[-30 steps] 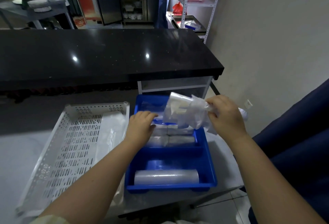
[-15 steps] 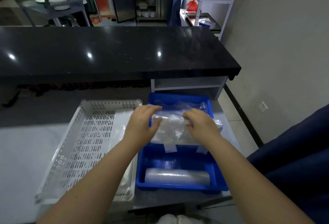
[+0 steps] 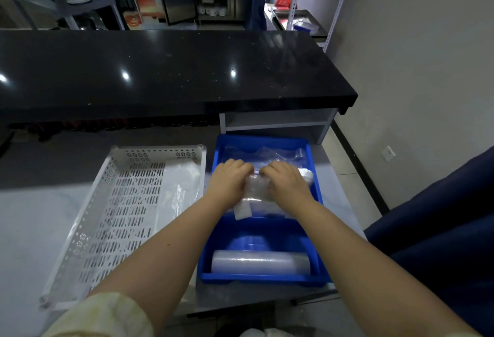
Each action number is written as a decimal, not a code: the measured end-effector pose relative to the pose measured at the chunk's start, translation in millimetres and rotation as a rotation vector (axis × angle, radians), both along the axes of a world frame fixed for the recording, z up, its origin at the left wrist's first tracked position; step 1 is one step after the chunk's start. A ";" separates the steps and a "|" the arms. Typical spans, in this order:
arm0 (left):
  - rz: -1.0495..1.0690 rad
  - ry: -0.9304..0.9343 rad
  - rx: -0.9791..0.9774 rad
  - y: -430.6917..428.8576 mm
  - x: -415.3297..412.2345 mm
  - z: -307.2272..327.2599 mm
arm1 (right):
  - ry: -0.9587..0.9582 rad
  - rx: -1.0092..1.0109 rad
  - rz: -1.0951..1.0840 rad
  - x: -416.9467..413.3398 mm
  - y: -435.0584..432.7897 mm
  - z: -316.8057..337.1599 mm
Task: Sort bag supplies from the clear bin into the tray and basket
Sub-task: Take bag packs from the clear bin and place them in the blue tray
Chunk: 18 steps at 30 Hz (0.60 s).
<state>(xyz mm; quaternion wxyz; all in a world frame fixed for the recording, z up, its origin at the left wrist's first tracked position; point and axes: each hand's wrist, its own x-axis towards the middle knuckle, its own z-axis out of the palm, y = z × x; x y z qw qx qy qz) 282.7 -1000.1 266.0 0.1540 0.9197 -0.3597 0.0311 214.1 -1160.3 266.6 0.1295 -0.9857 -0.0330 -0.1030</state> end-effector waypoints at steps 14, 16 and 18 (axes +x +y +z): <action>-0.088 0.188 -0.057 21.8 -23.6 -24.5 | 0.157 0.153 0.009 -24.5 -24.0 -29.3; -0.050 0.212 0.042 16.9 -24.8 -29.0 | 0.220 0.182 -0.023 -24.5 -24.2 -33.9; -0.023 0.212 0.109 13.8 -24.8 -33.2 | 0.324 0.218 -0.058 -24.8 -23.9 -37.8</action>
